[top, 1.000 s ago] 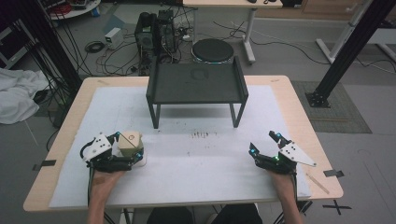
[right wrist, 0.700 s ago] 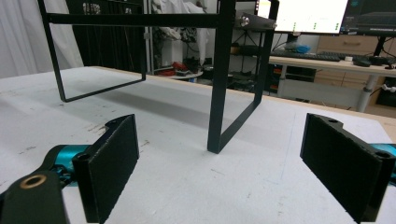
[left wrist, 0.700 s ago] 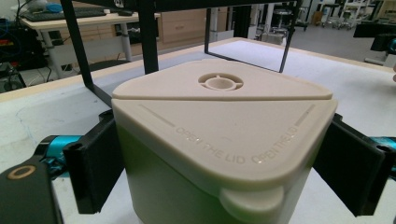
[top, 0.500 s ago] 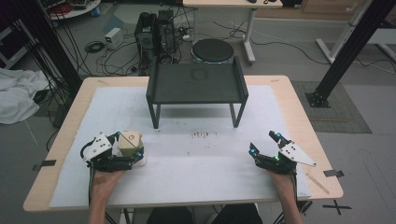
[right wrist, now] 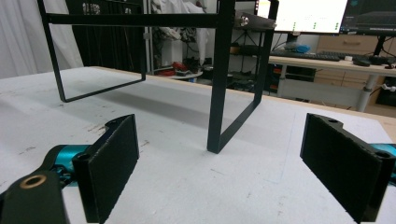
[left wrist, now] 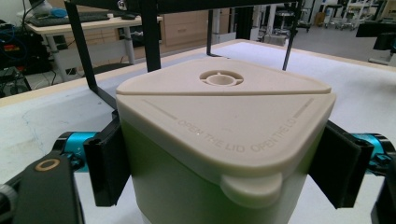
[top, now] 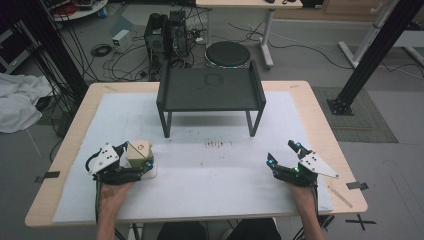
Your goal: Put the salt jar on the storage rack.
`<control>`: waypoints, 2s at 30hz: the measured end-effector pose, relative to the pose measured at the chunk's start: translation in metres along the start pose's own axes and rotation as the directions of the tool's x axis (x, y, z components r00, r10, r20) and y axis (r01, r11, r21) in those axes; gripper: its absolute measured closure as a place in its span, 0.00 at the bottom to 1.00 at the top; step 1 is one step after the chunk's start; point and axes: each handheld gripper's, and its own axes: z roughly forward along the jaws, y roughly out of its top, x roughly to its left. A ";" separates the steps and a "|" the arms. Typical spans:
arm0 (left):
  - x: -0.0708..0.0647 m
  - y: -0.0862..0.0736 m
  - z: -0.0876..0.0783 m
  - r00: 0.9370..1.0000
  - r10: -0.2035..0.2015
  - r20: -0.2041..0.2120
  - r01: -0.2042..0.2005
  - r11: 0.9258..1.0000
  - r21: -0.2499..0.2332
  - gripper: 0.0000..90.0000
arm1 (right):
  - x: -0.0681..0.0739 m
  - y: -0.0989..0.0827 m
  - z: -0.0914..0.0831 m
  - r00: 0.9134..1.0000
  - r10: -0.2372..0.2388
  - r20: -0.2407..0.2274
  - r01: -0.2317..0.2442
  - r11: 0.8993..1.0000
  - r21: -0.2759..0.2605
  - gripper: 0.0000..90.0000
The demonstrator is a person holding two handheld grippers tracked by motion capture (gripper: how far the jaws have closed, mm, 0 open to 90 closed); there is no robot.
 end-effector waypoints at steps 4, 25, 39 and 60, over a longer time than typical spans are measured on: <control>0.000 0.000 0.000 1.000 0.000 0.000 0.000 1.000 0.002 0.21 | 0.000 0.000 0.000 1.000 0.002 0.001 -0.002 1.000 0.002 0.12; -0.017 0.040 0.018 1.000 0.011 0.012 -0.011 0.999 0.041 0.21 | 0.000 0.000 0.001 1.000 0.002 0.000 -0.002 1.000 0.001 0.12; -0.038 0.114 0.059 0.997 0.017 0.079 -0.021 0.999 0.042 0.21 | 0.000 0.000 0.001 1.000 0.006 0.002 -0.006 1.000 0.003 0.12; -0.042 0.228 0.121 0.992 0.044 0.115 -0.045 0.999 0.009 0.21 | -0.001 0.000 0.001 1.000 0.004 -0.002 -0.004 1.000 0.006 0.12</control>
